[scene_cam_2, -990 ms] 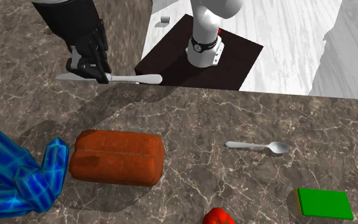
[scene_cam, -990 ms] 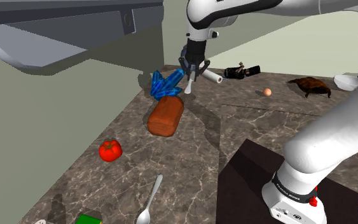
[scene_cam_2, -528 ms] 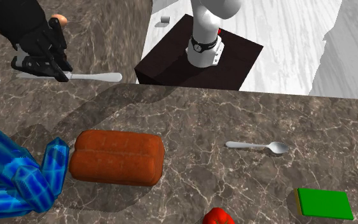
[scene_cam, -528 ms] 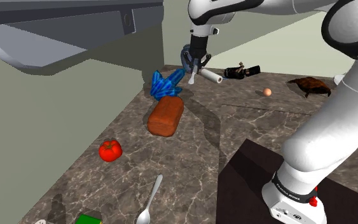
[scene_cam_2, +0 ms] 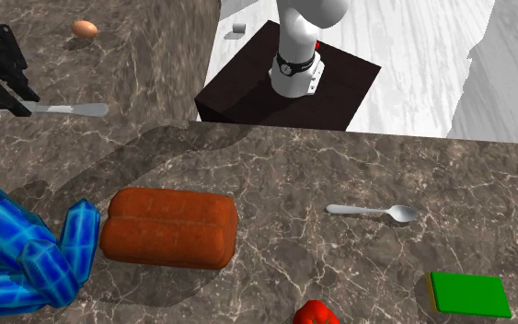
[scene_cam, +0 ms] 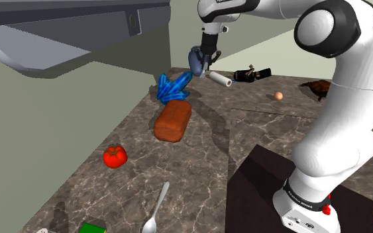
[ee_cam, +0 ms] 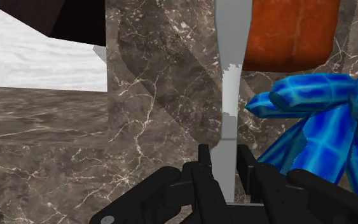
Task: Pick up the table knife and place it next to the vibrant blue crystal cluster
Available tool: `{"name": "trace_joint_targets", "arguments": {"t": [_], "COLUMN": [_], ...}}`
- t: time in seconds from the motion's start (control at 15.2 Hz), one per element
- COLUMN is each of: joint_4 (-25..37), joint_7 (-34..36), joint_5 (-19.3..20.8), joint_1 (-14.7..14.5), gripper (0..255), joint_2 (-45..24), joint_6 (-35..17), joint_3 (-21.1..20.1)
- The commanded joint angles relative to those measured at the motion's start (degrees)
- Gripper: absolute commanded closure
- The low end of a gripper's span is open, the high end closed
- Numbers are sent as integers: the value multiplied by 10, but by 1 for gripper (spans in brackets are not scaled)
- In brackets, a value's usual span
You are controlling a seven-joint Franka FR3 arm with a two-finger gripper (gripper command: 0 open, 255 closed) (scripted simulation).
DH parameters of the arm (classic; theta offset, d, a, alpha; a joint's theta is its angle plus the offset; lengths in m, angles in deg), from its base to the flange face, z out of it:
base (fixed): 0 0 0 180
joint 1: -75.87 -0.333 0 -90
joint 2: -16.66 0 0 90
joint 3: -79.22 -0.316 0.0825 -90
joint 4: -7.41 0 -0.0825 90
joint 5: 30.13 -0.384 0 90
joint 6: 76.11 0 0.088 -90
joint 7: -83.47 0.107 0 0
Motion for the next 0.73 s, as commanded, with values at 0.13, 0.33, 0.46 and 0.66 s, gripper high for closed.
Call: {"name": "trace_joint_targets", "arguments": {"t": [0.13, 0.33, 0.46, 0.66], "joint_4": [99, 71, 54, 30], "joint_7": [-24, -25, -26, -27], "joint_5": [8, 8, 7, 7], "joint_1": [12, 13, 13, 14], "gripper": [255, 255, 255, 255], "joint_2": [-73, -70, -69, -68], "joint_6": [28, 3, -13, -36], "joint_3": [11, 11, 11, 12]}}
